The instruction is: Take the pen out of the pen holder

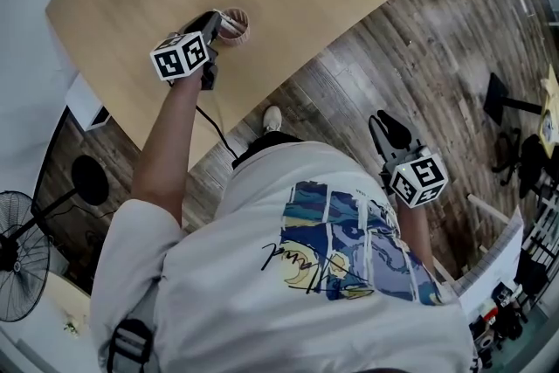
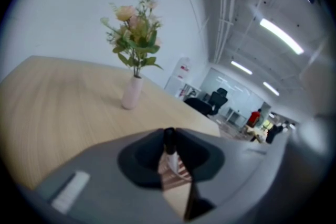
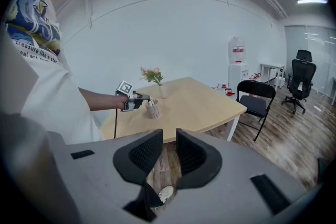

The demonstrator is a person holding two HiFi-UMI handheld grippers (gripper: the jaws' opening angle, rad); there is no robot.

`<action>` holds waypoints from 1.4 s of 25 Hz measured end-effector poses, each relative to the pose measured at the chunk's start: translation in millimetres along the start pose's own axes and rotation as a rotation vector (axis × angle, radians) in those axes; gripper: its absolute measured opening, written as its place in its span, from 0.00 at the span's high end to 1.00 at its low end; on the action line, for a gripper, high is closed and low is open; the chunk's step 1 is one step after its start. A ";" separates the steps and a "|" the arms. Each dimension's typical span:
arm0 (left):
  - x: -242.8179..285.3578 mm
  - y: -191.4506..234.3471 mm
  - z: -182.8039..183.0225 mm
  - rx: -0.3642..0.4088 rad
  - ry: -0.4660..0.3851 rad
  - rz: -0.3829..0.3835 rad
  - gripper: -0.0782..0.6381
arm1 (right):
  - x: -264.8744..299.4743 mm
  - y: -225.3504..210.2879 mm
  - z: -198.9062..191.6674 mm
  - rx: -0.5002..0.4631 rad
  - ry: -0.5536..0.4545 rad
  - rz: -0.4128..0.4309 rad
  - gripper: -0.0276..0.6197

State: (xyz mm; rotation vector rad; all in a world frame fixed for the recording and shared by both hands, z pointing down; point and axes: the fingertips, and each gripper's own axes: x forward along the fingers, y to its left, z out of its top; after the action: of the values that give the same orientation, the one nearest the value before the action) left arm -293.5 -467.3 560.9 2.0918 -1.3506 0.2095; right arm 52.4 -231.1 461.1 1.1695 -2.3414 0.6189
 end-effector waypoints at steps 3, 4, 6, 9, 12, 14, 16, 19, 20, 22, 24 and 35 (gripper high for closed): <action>-4.2 -2.9 4.8 0.024 -0.014 0.009 0.79 | -4.7 0.0 -1.9 0.001 -0.007 -0.001 0.86; -6.1 -3.6 6.5 0.028 -0.019 0.012 0.79 | -6.3 0.2 -2.8 0.002 -0.009 -0.001 0.86; -10.8 -5.6 8.9 0.030 -0.033 0.017 0.79 | -10.5 0.3 -6.0 0.004 -0.013 -0.001 0.86; -18.7 -12.6 14.8 0.044 -0.063 0.028 0.79 | -19.0 -1.5 -12.8 0.009 -0.019 -0.001 0.86; -28.2 -22.6 23.8 0.077 -0.093 0.045 0.79 | -29.0 -4.2 -19.6 0.014 -0.032 -0.002 0.86; -35.7 -29.1 30.7 0.093 -0.119 0.059 0.79 | -36.2 -5.8 -23.9 0.018 -0.040 -0.001 0.86; -44.7 -35.3 38.9 0.114 -0.154 0.086 0.79 | -43.8 -7.2 -28.7 0.020 -0.047 0.003 0.86; -60.4 -50.0 49.7 0.140 -0.207 0.119 0.79 | -57.5 -10.0 -38.5 0.021 -0.054 0.013 0.86; -65.5 -57.3 52.5 0.143 -0.222 0.122 0.79 | -62.7 -11.5 -41.9 0.022 -0.056 0.017 0.86; -75.6 -74.2 57.4 0.150 -0.249 0.122 0.79 | -72.9 -15.1 -47.7 0.021 -0.063 0.022 0.86; -85.6 -93.4 61.5 0.157 -0.275 0.115 0.79 | -82.4 -19.1 -51.9 0.017 -0.073 0.028 0.87; -138.7 -238.6 28.7 0.160 -0.324 -0.021 0.79 | -134.6 -32.7 -88.8 -0.010 -0.099 0.084 0.93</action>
State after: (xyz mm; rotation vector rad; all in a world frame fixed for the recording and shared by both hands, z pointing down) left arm -156.8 -312.5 375.6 2.3485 -1.5398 -0.0357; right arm 168.9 -114.9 461.5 1.1258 -2.4846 0.5896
